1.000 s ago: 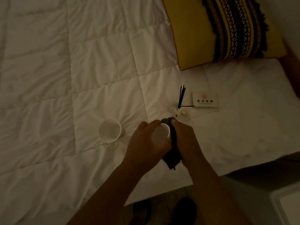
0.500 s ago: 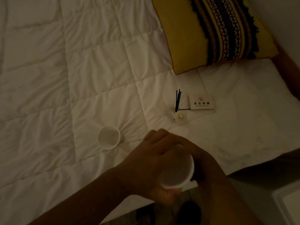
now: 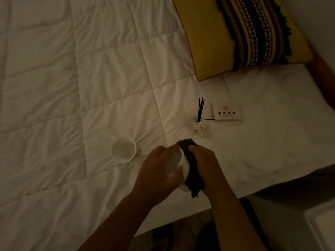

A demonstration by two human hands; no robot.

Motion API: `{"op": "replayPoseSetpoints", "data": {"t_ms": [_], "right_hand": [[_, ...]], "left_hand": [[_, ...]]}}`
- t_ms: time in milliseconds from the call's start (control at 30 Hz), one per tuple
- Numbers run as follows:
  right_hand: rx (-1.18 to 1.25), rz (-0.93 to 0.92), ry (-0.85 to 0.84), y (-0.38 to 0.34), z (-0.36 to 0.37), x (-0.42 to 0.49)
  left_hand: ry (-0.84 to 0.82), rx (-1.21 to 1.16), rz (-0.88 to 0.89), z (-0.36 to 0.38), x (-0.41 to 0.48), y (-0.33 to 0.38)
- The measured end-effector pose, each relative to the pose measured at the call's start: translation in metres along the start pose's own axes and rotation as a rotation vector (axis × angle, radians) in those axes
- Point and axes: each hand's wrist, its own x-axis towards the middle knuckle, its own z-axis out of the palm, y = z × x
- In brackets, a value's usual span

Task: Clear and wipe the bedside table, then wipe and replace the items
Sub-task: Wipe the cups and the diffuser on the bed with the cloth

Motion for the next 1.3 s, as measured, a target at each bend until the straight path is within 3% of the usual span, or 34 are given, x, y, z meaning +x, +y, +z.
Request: {"op": "replayPoseSetpoints", "data": {"t_ms": [133, 200, 333, 400, 500, 633, 867, 1067, 1200, 1300], "right_hand": [[-0.058, -0.274, 0.280, 0.017, 0.023, -0.024], [-0.032, -0.360, 0.328, 0.026, 0.036, -0.032], [-0.264, -0.509, 0.436, 0.037, 0.047, -0.031], [-0.320, -0.456, 0.422, 0.044, 0.045, -0.026], [-0.361, -0.239, 0.325, 0.055, 0.041, -0.021], [-0.347, -0.112, 0.251, 0.066, 0.037, -0.023], [-0.195, -0.048, 0.224, 0.075, 0.017, -0.023], [-0.053, -0.048, 0.234, 0.073, -0.018, -0.010], [0.063, 0.019, 0.208, 0.067, -0.048, 0.001], [0.107, 0.078, 0.179, 0.060, -0.079, 0.010]], "left_hand": [[0.098, -0.008, -0.146, 0.007, 0.006, -0.008], [0.134, -0.014, -0.216, 0.010, 0.013, -0.012], [0.154, 0.054, -0.231, 0.009, 0.033, -0.021], [0.085, 0.147, -0.189, 0.009, 0.043, -0.036], [0.090, 0.098, -0.345, 0.007, 0.057, -0.052], [0.002, 0.384, -0.159, 0.009, 0.073, -0.068], [-0.154, 0.521, -0.249, 0.018, 0.080, -0.084], [-0.062, 0.535, -0.249, 0.030, 0.078, -0.065], [0.186, 0.301, -0.124, 0.053, 0.090, -0.028], [0.175, 0.067, -0.286, 0.082, 0.114, -0.010]]}}
